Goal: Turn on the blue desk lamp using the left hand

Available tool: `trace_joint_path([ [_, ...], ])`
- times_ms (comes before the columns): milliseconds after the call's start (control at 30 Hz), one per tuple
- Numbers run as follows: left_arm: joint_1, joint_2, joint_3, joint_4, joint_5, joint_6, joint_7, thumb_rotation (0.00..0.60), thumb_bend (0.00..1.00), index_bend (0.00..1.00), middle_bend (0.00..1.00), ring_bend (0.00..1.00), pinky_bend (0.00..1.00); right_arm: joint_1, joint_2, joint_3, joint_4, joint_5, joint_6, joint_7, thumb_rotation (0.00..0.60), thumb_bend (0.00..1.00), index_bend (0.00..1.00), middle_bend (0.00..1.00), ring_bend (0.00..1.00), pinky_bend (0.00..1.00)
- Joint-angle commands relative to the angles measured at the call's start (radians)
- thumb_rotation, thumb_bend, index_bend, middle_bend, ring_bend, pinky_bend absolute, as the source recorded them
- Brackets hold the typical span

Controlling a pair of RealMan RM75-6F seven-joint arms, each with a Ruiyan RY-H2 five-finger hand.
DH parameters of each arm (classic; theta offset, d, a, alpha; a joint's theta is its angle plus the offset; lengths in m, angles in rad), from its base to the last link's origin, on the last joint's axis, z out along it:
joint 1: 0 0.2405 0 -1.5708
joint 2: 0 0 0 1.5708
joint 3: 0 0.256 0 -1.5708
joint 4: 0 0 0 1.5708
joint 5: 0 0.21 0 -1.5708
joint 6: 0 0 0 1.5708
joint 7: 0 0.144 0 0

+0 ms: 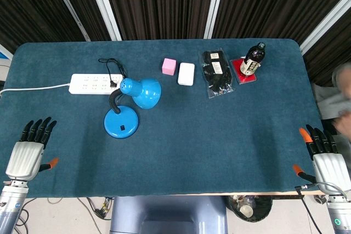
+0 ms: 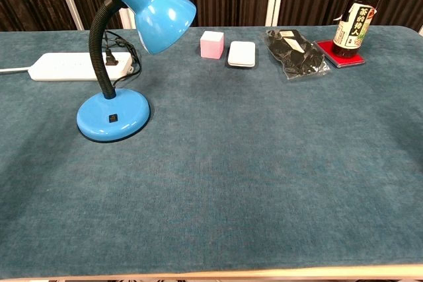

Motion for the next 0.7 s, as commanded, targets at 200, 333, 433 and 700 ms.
trace_joint_path([
  [200,0.000,-0.001,0.000,0.002,0.001,0.001,0.002,0.600,0.10,0.00,0.00,0.00,0.02,0.000,-0.001,0.000,0.000,0.001,-0.001,-0.001,0.600,0.25,0.00,0.00,0.00,0.00],
  [333,0.001,0.001,0.000,0.003,-0.001,0.000,0.000,0.600,0.10,0.00,0.00,0.00,0.02,0.001,-0.001,0.000,-0.001,0.000,-0.001,-0.003,0.600,0.25,0.00,0.00,0.00,0.00],
  [433,-0.002,0.001,0.000,0.000,-0.005,-0.008,-0.001,0.600,0.10,0.00,0.00,0.00,0.02,-0.001,-0.003,0.001,-0.005,0.004,0.001,-0.007,0.600,0.25,0.00,0.00,0.00,0.00],
  [700,-0.027,0.011,-0.002,-0.026,-0.012,-0.050,0.057,0.600,0.16,0.00,0.21,0.22,0.35,-0.004,-0.001,0.003,-0.002,0.006,0.005,-0.006,0.600,0.25,0.00,0.00,0.00,0.00],
])
